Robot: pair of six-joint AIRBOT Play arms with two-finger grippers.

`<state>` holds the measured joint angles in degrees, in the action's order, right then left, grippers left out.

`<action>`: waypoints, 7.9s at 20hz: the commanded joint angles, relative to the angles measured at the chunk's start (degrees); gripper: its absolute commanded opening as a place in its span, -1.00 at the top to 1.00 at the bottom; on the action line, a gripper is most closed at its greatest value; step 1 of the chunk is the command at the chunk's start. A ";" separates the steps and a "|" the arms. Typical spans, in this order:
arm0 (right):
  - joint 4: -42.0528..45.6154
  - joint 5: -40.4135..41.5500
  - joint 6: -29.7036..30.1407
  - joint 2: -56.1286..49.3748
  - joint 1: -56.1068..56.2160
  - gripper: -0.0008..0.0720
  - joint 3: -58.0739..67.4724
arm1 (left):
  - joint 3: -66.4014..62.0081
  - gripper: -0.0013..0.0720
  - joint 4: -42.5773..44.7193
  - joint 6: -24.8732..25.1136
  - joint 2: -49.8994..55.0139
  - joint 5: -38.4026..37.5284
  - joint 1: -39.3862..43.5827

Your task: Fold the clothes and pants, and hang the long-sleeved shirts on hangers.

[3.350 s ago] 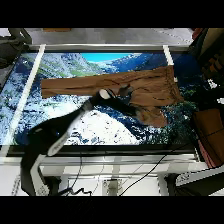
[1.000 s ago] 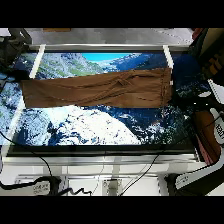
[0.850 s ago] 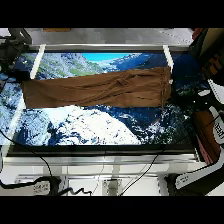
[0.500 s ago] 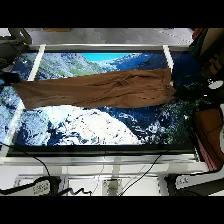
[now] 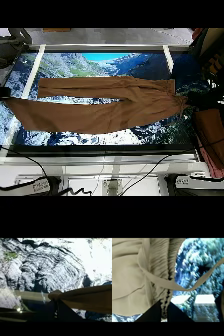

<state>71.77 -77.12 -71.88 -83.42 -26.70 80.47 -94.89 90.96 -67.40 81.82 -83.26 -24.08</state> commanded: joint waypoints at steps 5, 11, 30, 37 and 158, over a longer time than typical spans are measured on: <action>1.53 1.88 0.83 0.37 -0.09 0.87 0.04 | -0.02 0.90 -13.55 1.77 16.57 13.92 -0.63; 1.38 1.66 -0.81 0.37 -0.04 0.88 0.04 | -0.04 -0.65 -6.47 -1.01 18.10 12.98 -1.70; 1.33 0.90 -6.58 0.37 -0.04 0.87 0.07 | 13.70 -0.34 -26.58 9.38 19.93 11.10 -8.83; 1.38 0.20 -6.69 0.37 -0.04 0.87 0.04 | 13.68 0.34 -26.51 9.44 21.44 11.47 -8.57; 1.95 -1.36 -6.10 11.69 -0.04 0.87 0.07 | 34.51 -0.29 -37.62 24.85 8.44 26.38 -4.39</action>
<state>73.76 -78.26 -77.84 -71.77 -26.76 80.53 -60.36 55.18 -42.59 88.18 -55.13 -29.39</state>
